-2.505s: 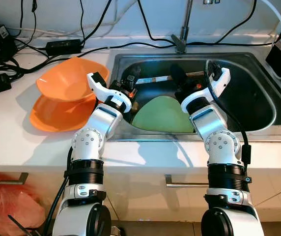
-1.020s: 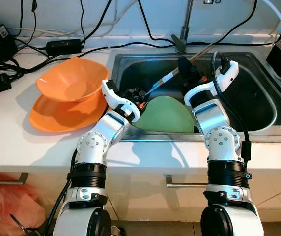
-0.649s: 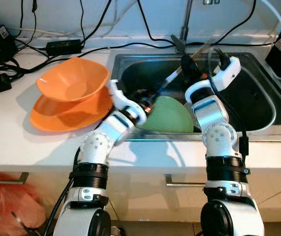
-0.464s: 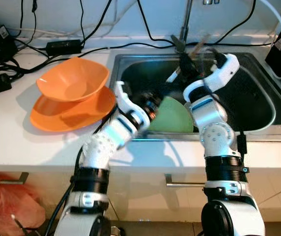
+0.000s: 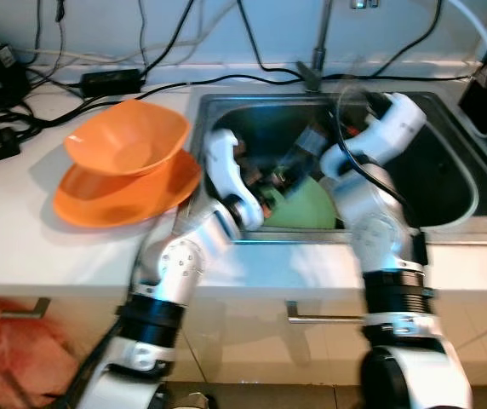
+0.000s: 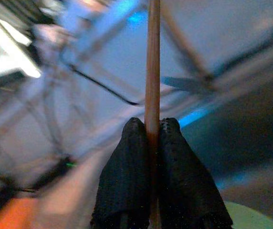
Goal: Kitchen organization
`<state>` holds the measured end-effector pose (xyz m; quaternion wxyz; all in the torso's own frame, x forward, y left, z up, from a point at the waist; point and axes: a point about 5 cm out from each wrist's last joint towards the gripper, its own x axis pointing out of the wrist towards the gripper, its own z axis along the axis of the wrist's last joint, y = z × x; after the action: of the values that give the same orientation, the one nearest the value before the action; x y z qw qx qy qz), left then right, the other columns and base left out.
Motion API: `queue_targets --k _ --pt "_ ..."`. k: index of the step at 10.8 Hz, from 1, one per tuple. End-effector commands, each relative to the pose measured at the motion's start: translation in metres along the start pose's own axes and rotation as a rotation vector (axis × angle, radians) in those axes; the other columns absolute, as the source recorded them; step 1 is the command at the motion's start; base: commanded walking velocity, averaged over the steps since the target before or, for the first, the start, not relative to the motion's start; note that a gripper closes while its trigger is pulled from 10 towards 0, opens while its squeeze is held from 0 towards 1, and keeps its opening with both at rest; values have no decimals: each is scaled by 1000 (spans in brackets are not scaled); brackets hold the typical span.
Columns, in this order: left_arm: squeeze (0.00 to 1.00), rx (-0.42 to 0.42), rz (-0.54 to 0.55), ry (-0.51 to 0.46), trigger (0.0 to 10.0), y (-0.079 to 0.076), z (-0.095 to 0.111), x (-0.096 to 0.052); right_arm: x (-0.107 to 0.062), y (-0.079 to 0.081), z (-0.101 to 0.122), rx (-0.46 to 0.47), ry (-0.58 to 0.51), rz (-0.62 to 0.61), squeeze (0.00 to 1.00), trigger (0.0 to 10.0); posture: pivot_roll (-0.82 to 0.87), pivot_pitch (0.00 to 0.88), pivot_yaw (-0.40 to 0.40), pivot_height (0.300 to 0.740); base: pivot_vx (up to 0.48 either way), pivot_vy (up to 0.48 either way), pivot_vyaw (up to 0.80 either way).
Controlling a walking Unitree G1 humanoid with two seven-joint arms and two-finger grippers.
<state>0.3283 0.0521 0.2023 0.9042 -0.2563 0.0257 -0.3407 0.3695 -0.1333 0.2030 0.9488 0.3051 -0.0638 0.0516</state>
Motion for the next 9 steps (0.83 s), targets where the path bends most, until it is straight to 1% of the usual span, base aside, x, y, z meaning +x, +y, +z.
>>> queue_targets --k 1,2,3,4,5,6,7,8,9 --pt "1000 69 -3 -6 10000 -3 1 0 0 -1 -3 -36 6 -17 0 0 87 48 43 740 0 0 0" --pt "1000 157 17 2 10000 -1 1 -2 -1 -7 -7 -77 11 -44 0 1059 90 48 42 740 0 0 0" --pt "1000 167 13 1 10000 -1 0 -3 -1 -8 -7 -82 12 -50 0 667 91 48 43 740 0 0 0" --pt "1000 200 4 -5 10000 -1 0 -4 -2 -11 -9 -99 13 -59 0 1137 92 47 43 740 0 0 0" --pt "1000 235 -4 -12 10000 -2 1 -4 -2 -12 -12 -120 21 -64 0 4078 92 45 45 740 0 0 0" --pt "1000 281 -4 -12 10000 -2 2 -4 -3 -14 -15 -163 34 -62 0 10000 92 46 44 740 0 0 0" --pt "1000 303 8 -20 10000 -1 3 -4 -4 -15 -20 -202 52 -59 886 10000 93 46 43 740 0 0 0" --pt "1000 338 15 -23 10000 1 5 -4 -5 -17 -23 -224 59 -66 1000 10000 96 46 41 740 0 0 0" --pt "1000 387 8 -23 10000 1 7 -5 -5 -19 -24 -249 56 -78 1000 10000 96 45 42 740 0 0 0"
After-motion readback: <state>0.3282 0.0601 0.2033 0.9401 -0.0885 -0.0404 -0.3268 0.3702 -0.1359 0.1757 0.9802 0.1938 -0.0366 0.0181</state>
